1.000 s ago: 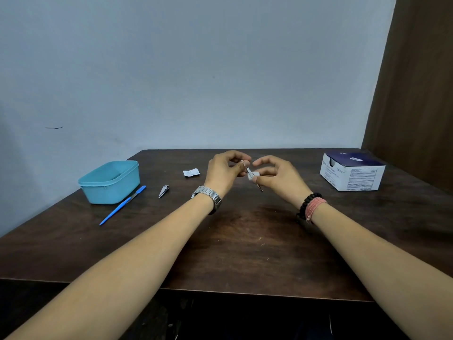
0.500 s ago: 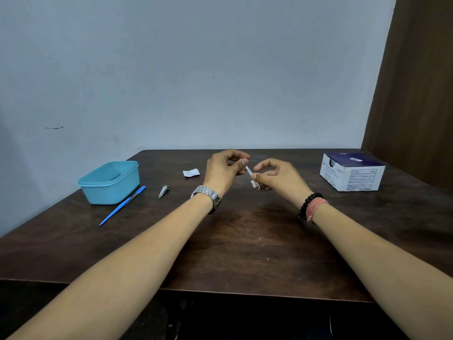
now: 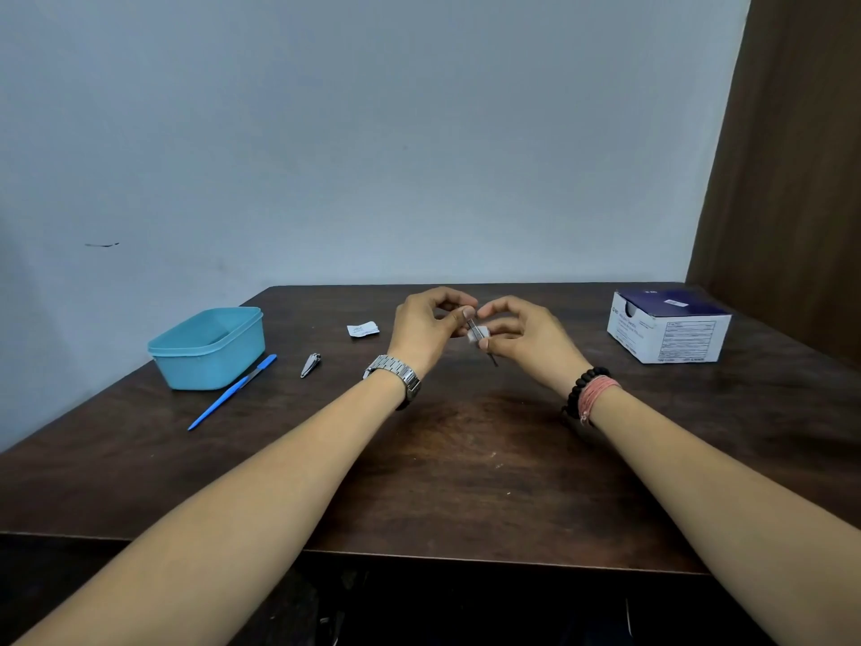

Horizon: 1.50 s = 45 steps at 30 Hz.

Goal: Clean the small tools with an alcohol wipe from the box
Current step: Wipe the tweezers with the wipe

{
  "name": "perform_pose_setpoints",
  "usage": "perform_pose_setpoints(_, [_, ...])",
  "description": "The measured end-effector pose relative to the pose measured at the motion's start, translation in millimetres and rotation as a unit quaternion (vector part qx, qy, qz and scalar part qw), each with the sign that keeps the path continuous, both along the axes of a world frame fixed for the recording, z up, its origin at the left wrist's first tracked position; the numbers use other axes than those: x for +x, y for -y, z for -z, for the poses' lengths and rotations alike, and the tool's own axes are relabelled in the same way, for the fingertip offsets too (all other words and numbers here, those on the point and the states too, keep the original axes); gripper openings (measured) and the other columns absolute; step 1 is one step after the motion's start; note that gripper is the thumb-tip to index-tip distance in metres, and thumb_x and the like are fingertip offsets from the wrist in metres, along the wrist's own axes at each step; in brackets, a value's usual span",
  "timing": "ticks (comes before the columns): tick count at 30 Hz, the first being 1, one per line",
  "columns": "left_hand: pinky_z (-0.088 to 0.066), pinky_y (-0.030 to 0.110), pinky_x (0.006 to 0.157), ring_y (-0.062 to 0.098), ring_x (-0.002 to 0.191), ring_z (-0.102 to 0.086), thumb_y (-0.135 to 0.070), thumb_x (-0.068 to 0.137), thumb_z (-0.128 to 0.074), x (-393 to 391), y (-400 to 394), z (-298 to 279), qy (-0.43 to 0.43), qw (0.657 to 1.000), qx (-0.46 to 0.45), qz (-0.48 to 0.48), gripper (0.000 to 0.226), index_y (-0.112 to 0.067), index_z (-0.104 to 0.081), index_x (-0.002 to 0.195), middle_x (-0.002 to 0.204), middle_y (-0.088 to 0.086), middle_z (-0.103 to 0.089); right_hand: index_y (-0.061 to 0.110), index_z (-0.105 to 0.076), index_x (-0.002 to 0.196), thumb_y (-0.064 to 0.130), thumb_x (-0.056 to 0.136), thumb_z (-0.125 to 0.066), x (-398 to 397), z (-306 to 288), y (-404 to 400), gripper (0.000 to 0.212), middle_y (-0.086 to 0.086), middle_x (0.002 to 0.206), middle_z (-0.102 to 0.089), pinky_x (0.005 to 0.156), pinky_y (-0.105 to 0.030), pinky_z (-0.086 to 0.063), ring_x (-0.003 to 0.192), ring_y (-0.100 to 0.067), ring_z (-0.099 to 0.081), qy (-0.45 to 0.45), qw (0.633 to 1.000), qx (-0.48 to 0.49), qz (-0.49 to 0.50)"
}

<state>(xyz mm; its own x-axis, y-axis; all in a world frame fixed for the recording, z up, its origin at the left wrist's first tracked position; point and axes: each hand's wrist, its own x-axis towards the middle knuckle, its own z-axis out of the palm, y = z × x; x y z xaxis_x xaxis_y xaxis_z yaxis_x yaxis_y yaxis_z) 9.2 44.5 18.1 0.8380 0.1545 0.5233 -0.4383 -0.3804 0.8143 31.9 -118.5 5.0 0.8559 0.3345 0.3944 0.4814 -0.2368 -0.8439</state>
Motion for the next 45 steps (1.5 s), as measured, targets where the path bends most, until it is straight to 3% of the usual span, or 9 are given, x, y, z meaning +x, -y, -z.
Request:
perform_pose_setpoints(6, [-0.059,0.024,0.072,0.012,0.061,-0.067,-0.006,0.087,-0.068,0.0,-0.9,-1.7,-0.004,1.000,-0.014,-0.010,0.010,-0.015,-0.073,0.090,0.082,-0.003,-0.066,0.021,-0.064,0.095,0.019,0.081,-0.076,0.0,-1.1,1.1,0.019,-0.001,0.075,-0.076,0.088,-0.039,-0.056,0.070,-0.011,-0.069,-0.018,0.999,-0.015,0.022])
perform_pose_setpoints(12, [-0.059,0.027,0.074,0.016,0.065,-0.067,-0.005,0.086,-0.068,-1.9,1.6,-0.9,0.001,1.000,0.008,0.002,0.011,-0.015,-0.072,0.088,0.079,-0.004,-0.067,0.022,-0.062,0.097,0.004,0.080,-0.073,-1.1,-0.8,0.0,0.027,-0.001,0.085,-0.077,0.090,-0.046,-0.056,0.088,-0.017,-0.072,0.001,1.000,-0.003,0.006])
perform_pose_setpoints(17, [-0.060,0.030,0.076,0.012,0.063,-0.067,-0.006,0.086,-0.069,0.3,-1.9,-1.6,-0.007,1.000,-0.019,-0.003,0.013,-0.018,-0.072,0.087,0.082,-0.003,-0.067,0.024,-0.062,0.097,0.023,0.079,-0.077,-2.2,-2.0,1.7,0.023,0.004,0.075,-0.076,0.092,-0.039,-0.053,0.080,-0.010,-0.070,-0.007,0.999,-0.024,0.033])
perform_pose_setpoints(22, [-0.059,0.029,0.075,0.013,0.063,-0.067,-0.005,0.086,-0.069,-0.2,0.6,-0.9,0.000,1.000,-0.009,0.003,0.014,-0.019,-0.072,0.086,0.079,-0.004,-0.066,0.023,-0.063,0.096,0.012,0.079,-0.076,-3.8,-2.7,-0.2,0.025,0.003,0.078,-0.076,0.090,-0.041,-0.055,0.081,-0.015,-0.071,0.002,1.000,-0.005,0.023])
perform_pose_setpoints(26, [-0.059,0.028,0.075,0.011,0.061,-0.067,-0.006,0.087,-0.068,1.2,-1.3,-1.1,-0.003,1.000,-0.017,0.001,0.013,-0.019,-0.072,0.086,0.081,-0.003,-0.066,0.021,-0.063,0.096,0.021,0.078,-0.077,-1.5,-1.9,1.9,0.023,0.002,0.074,-0.076,0.090,-0.037,-0.054,0.075,-0.010,-0.070,-0.016,0.999,-0.020,0.034])
perform_pose_setpoints(31, [-0.059,0.028,0.074,0.012,0.061,-0.067,-0.005,0.086,-0.068,2.0,-0.7,-0.3,0.005,1.000,-0.004,0.000,0.012,-0.016,-0.072,0.088,0.079,-0.005,-0.066,0.020,-0.063,0.096,0.009,0.079,-0.076,-1.8,-1.6,-0.6,0.024,0.004,0.077,-0.075,0.080,-0.029,-0.052,0.076,-0.009,-0.069,0.000,1.000,-0.001,0.013])
perform_pose_setpoints(36, [-0.058,0.022,0.070,0.007,0.060,-0.067,-0.006,0.087,-0.068,2.6,-2.3,-1.1,0.001,1.000,-0.023,-0.003,0.010,-0.014,-0.073,0.091,0.085,0.000,-0.067,0.021,-0.064,0.093,0.023,0.078,-0.078,-0.1,-0.6,2.0,0.021,0.002,0.071,-0.075,0.086,-0.031,-0.052,0.074,-0.007,-0.070,-0.013,0.999,-0.019,0.041])
perform_pose_setpoints(41, [-0.060,0.029,0.074,0.013,0.062,-0.067,-0.005,0.086,-0.068,3.3,-1.5,0.6,0.003,1.000,-0.013,0.002,0.010,-0.013,-0.073,0.090,0.081,-0.001,-0.067,0.024,-0.063,0.093,0.011,0.078,-0.076,-0.1,-0.6,0.4,0.023,0.002,0.079,-0.076,0.084,-0.032,-0.053,0.077,-0.010,-0.069,0.007,1.000,-0.007,0.014])
perform_pose_setpoints(45, [-0.059,0.027,0.074,0.008,0.061,-0.067,-0.006,0.086,-0.069,2.6,-1.9,-0.8,0.003,1.000,-0.023,0.001,0.010,-0.013,-0.073,0.090,0.083,-0.001,-0.067,0.023,-0.063,0.092,0.022,0.079,-0.077,0.9,-0.5,1.5,0.020,0.002,0.073,-0.075,0.085,-0.032,-0.052,0.072,-0.008,-0.069,-0.010,0.999,-0.019,0.035])
